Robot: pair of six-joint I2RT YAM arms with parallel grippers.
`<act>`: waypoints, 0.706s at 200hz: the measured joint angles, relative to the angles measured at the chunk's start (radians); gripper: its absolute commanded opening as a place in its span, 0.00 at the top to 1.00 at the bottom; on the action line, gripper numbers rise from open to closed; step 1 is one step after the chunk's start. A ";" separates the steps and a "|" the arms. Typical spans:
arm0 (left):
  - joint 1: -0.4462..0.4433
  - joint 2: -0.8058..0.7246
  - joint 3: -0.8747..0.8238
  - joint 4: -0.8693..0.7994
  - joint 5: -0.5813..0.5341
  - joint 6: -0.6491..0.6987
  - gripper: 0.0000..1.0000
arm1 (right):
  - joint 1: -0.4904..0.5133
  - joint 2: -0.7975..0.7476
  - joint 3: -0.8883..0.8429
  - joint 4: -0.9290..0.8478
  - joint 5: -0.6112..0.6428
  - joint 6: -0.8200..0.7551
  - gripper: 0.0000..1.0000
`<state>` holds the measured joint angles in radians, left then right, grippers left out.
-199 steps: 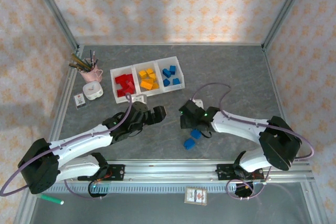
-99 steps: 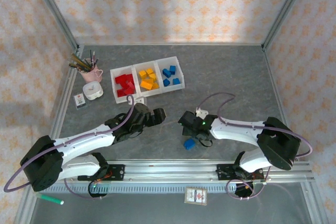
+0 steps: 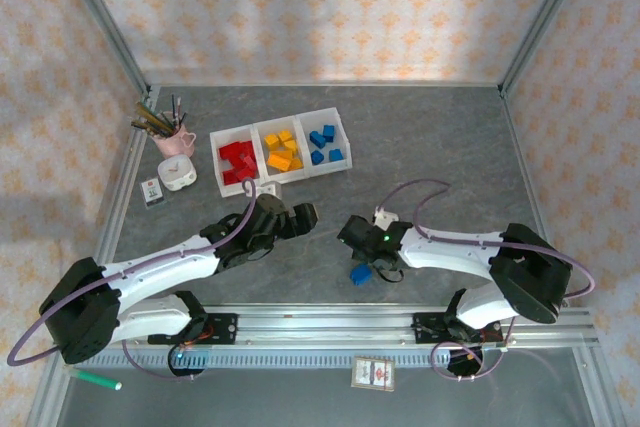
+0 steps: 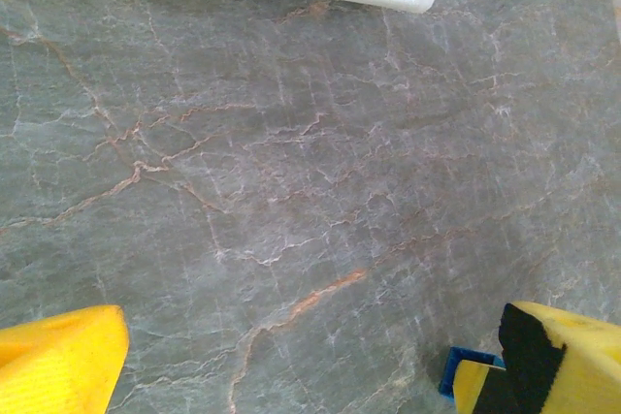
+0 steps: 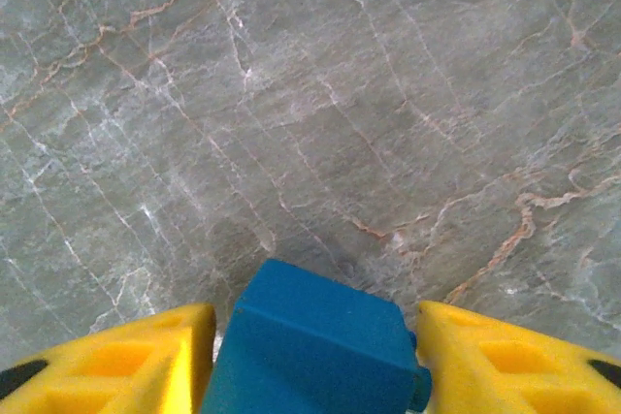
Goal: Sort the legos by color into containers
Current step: Pick up the lego from the bottom-center of the table, then place the lego in the container.
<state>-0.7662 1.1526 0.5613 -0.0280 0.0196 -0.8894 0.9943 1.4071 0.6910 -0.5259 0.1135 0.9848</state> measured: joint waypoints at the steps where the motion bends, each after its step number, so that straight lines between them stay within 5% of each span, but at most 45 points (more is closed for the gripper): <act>1: 0.000 0.000 0.000 0.000 0.000 0.000 0.01 | 0.000 0.000 0.000 0.000 0.000 0.001 0.51; 47: 0.000 0.000 0.001 0.000 0.000 0.000 0.01 | 0.000 0.004 0.001 0.011 0.019 -0.016 0.63; 99: 0.000 -0.001 0.034 -0.012 -0.006 0.013 0.01 | -0.007 0.016 0.105 0.003 0.080 -0.109 0.63; 141: 0.028 -0.033 0.074 -0.052 -0.033 0.045 0.01 | -0.106 0.073 0.287 0.075 0.115 -0.275 0.63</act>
<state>-0.7383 1.1198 0.6350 -0.0803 -0.0132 -0.8440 0.8879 1.4799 0.9779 -0.4511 0.2287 0.7097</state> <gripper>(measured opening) 0.992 0.412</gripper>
